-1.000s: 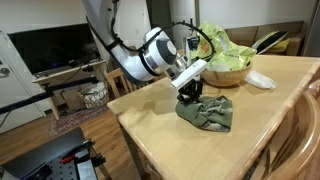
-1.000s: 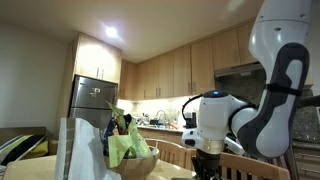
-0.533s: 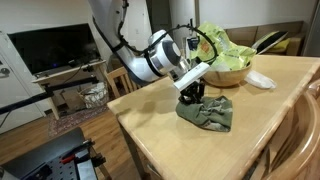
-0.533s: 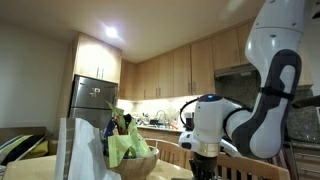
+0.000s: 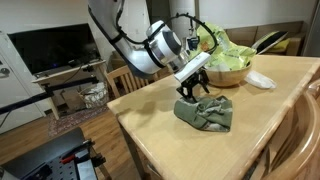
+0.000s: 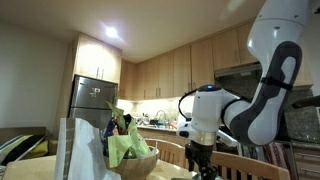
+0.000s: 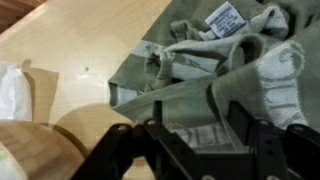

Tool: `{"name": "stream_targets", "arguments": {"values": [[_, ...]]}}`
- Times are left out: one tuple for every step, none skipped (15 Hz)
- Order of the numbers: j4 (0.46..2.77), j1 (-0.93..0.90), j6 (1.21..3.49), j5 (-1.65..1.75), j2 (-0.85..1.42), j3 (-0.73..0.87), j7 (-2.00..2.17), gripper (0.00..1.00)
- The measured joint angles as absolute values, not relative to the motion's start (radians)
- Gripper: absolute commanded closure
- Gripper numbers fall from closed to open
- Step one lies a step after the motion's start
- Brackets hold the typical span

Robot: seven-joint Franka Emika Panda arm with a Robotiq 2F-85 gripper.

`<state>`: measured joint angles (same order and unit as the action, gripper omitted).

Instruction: Move the green towel to the right then fold the green towel

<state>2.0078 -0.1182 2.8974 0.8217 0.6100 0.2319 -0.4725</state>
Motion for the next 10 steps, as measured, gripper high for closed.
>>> {"name": "stream_targets", "arguments": {"values": [[2.013, -0.133, 2.897, 0.83, 0.592, 0.247, -0.462, 0.0], [2.019, -0.146, 2.897, 0.838, 0.572, 0.261, -0.456, 0.0], [2.029, -0.157, 2.897, 0.843, 0.55, 0.271, -0.448, 0.0], [2.044, -0.163, 2.897, 0.844, 0.526, 0.275, -0.447, 0.0], [2.06, -0.164, 2.897, 0.843, 0.503, 0.274, -0.447, 0.0], [2.081, -0.151, 2.897, 0.843, 0.477, 0.256, -0.447, 0.0], [2.102, -0.124, 2.897, 0.843, 0.453, 0.223, -0.447, 0.0], [2.125, -0.095, 2.897, 0.842, 0.431, 0.187, -0.449, 0.0], [2.149, -0.063, 2.897, 0.832, 0.414, 0.148, -0.455, 0.0], [2.172, -0.029, 2.898, 0.81, 0.4, 0.106, -0.472, 0.0]]}}
